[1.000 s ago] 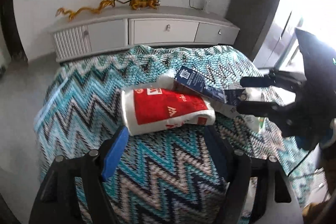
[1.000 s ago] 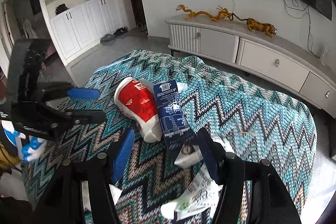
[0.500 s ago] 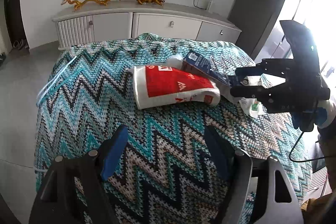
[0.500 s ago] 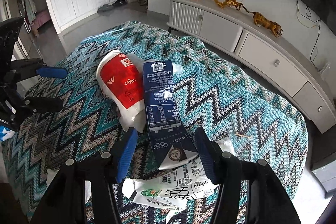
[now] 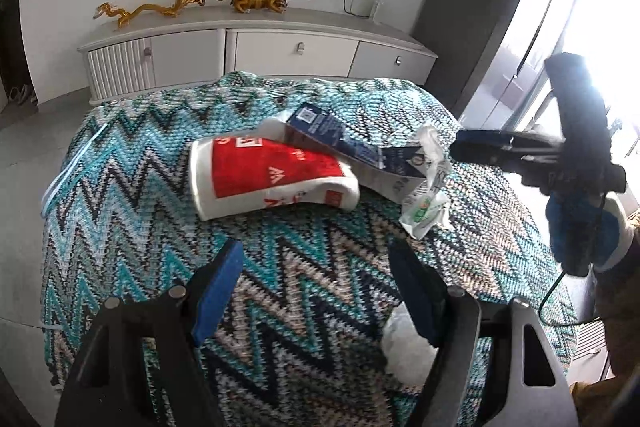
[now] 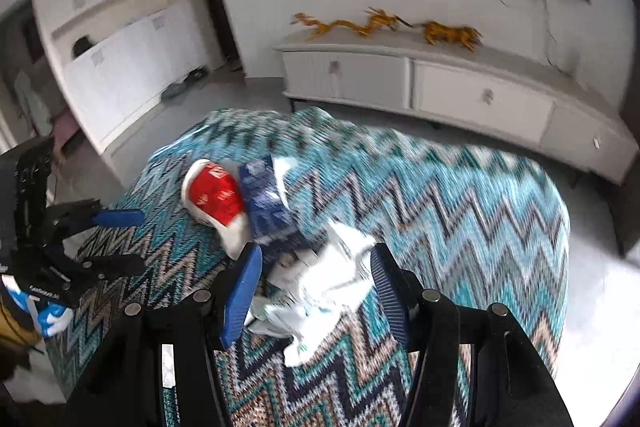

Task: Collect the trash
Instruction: 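Grasp the blue carton with the left tool while the right tool grasps the white paper, then carry the blue carton and white paper to the bin and release both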

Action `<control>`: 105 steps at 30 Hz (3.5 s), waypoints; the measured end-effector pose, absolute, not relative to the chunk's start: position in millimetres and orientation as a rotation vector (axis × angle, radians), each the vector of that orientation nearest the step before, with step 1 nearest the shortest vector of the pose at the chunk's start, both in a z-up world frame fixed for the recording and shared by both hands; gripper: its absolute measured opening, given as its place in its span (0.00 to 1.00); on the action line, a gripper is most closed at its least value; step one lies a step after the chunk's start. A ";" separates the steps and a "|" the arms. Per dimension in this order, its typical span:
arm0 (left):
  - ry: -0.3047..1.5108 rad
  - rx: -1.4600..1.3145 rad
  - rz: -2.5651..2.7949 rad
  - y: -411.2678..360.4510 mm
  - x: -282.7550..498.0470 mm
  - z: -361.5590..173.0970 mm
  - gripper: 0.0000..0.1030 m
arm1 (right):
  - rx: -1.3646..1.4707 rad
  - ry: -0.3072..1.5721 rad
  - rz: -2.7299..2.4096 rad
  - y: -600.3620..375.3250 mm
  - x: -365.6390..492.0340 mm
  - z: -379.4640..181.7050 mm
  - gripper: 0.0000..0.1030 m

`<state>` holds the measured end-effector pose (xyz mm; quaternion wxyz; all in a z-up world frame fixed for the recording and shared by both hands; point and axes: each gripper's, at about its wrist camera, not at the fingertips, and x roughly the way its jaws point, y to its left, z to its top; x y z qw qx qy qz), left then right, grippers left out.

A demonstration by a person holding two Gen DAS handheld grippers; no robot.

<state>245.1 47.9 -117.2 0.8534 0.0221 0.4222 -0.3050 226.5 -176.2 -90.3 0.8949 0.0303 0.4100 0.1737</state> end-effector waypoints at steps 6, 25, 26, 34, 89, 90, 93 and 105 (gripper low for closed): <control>0.884 0.064 -0.646 35.2 241.7 -107.0 0.72 | 0.194 0.885 0.377 -182.6 232.5 -111.4 0.50; 0.807 0.623 -0.794 -70.0 239.4 -99.2 0.72 | 0.309 0.872 0.341 -221.3 219.3 -121.8 0.11; 0.802 0.655 -0.804 -76.3 242.9 -99.1 0.72 | 0.314 0.873 0.338 -223.7 219.1 -123.4 0.11; 0.820 0.898 -0.868 -111.4 272.4 -109.8 0.72 | 0.339 0.886 0.354 -235.7 217.7 -129.1 0.11; 0.700 0.426 -1.123 -249.7 215.3 10.2 0.33 | 0.597 0.634 -0.050 -431.8 -14.6 -80.5 0.15; 0.708 0.402 -1.139 -259.8 209.1 9.9 0.33 | 0.594 0.635 -0.093 -441.2 -28.8 -83.9 0.15; 0.745 0.335 -1.195 -299.9 186.2 2.0 0.33 | 0.576 0.658 -0.222 -465.1 -66.8 -99.6 0.15; 1.021 0.291 -1.333 -459.7 58.6 -100.3 0.33 | 0.647 0.769 -0.464 -532.8 -141.9 -183.0 0.17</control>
